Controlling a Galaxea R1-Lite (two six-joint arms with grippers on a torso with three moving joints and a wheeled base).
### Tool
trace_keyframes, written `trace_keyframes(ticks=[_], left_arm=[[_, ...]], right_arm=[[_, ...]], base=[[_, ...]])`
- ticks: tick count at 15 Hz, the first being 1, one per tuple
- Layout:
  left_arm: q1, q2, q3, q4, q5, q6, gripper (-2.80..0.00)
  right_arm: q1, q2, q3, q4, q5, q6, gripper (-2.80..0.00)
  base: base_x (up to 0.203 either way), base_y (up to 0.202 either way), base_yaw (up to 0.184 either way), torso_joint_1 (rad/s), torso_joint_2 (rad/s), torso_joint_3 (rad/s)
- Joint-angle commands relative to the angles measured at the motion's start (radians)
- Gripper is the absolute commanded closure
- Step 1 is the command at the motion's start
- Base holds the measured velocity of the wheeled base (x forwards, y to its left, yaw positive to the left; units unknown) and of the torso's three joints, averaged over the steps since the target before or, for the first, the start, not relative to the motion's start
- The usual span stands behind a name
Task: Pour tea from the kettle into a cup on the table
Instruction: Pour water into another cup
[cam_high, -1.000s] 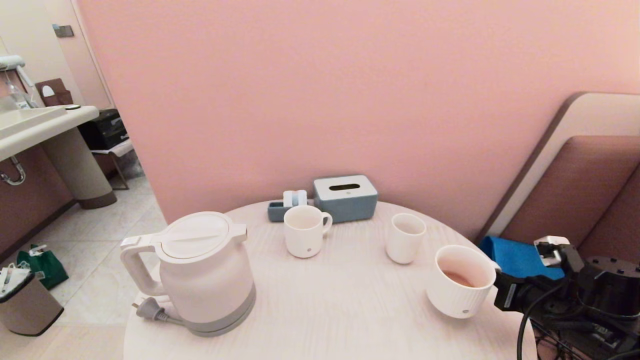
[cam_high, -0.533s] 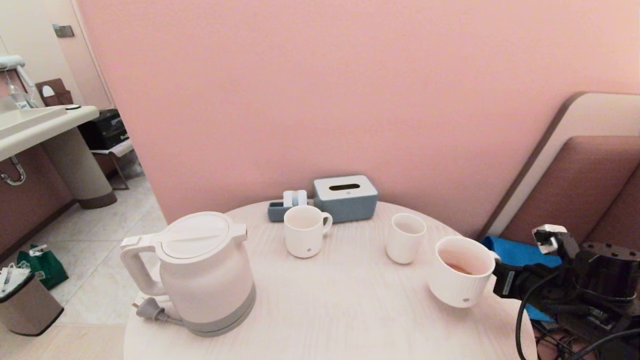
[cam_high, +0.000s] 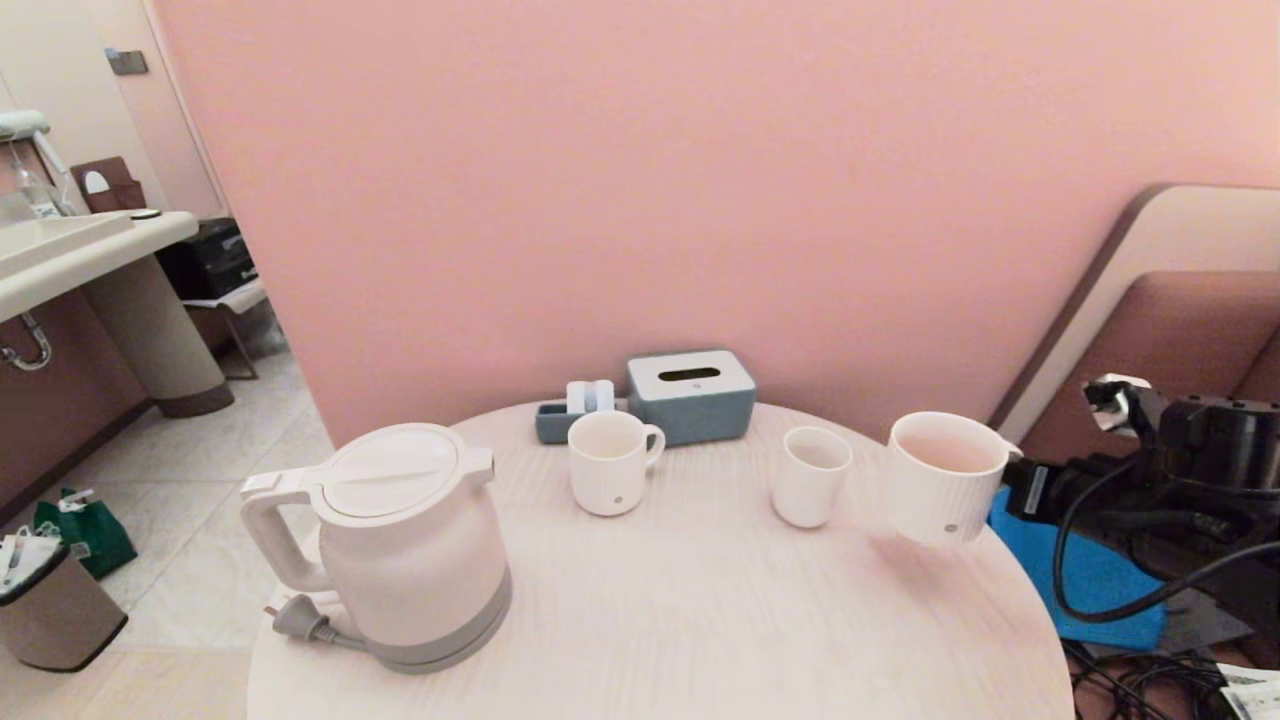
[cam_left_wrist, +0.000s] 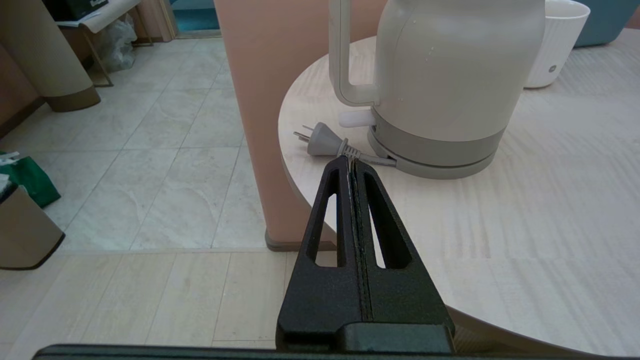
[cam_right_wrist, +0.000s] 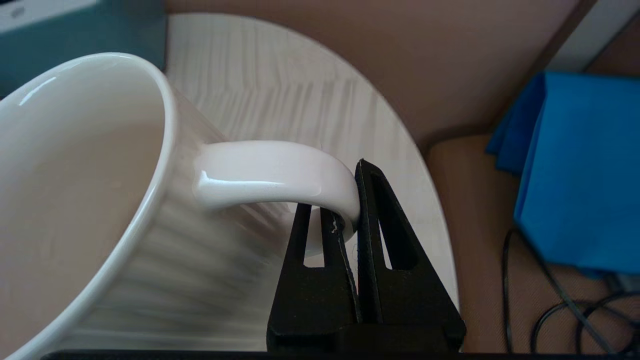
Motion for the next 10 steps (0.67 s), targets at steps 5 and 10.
trace_keyframes(ticks=[5,10], left_arm=[[0.0,0.002,0.0,0.0,0.001,0.0,0.0],[0.0,0.002,0.0,0.0,0.001,0.0,0.0]], right_arm=[[-0.009,0.001,-0.232,0.168,-0.021,-0.068,0.0],[0.0,0.066,-0.312,0.22,-0.044,-0.151,0.0]], base=[[0.0,0.0,0.0,0.0,0.0,0.0],[0.0,0.0,0.0,0.0,0.0,0.0]])
